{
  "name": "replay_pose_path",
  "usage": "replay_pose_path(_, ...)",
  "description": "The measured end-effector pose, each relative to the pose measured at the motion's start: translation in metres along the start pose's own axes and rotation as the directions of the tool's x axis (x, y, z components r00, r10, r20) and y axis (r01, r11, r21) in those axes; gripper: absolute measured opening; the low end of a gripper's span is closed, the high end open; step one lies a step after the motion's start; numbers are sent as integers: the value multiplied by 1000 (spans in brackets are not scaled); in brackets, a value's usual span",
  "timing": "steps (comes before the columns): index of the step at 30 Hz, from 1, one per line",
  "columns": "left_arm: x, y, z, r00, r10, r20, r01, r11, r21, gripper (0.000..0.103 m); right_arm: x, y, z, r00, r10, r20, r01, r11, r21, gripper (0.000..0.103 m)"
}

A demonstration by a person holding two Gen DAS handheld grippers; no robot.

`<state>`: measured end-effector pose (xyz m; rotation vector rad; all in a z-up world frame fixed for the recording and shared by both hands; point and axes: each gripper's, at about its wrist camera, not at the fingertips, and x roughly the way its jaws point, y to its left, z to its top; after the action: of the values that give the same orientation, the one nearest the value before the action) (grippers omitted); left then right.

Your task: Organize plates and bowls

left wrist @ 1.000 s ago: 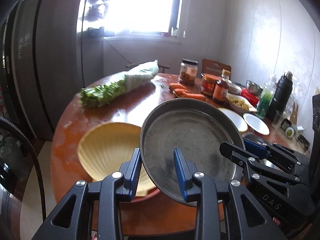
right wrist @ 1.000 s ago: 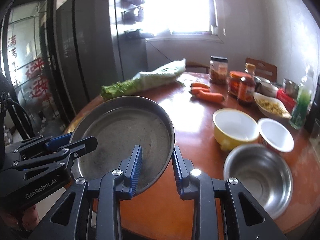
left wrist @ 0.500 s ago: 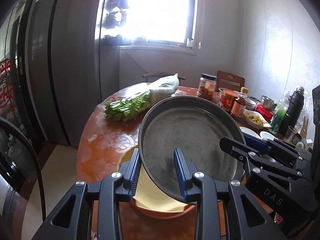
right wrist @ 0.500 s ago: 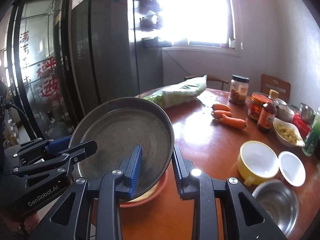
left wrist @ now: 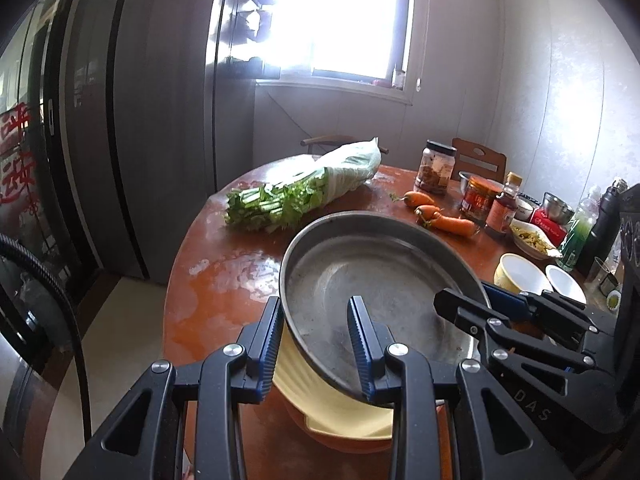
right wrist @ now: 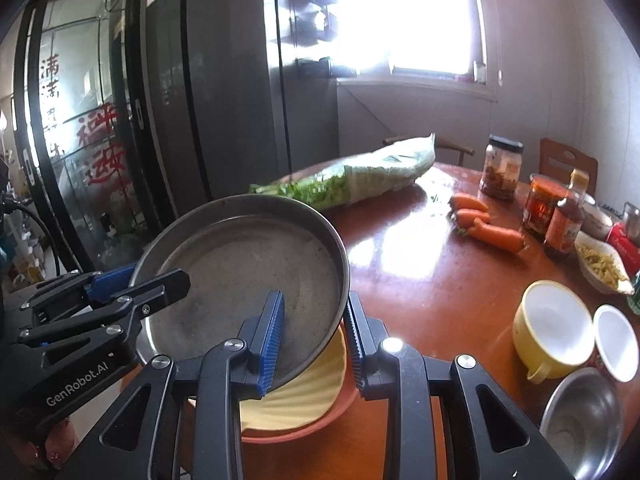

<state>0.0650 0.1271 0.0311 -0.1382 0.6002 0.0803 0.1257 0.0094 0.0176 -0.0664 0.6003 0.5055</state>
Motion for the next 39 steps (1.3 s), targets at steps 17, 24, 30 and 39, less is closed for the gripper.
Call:
replay_pose_path(17,21,-10,-21,998,54,-41,-52,998,45,33,33,-10,-24,997,4,-75,-3,1000,16,31)
replay_pose_path(24,26,-13,-27,997,59,-57,-56,997,48,33,39,-12,-30,996,-3,-90,5,1000,20,31)
replay_pose_path(30,31,-12,-30,996,68,-66,-64,996,53,33,45,-13,-34,995,4,-100,-1,1000,24,31)
replay_pose_path(39,35,-12,-32,995,82,-62,-78,995,62,33,48,-10,-38,995,5,-101,-4,1000,13,33)
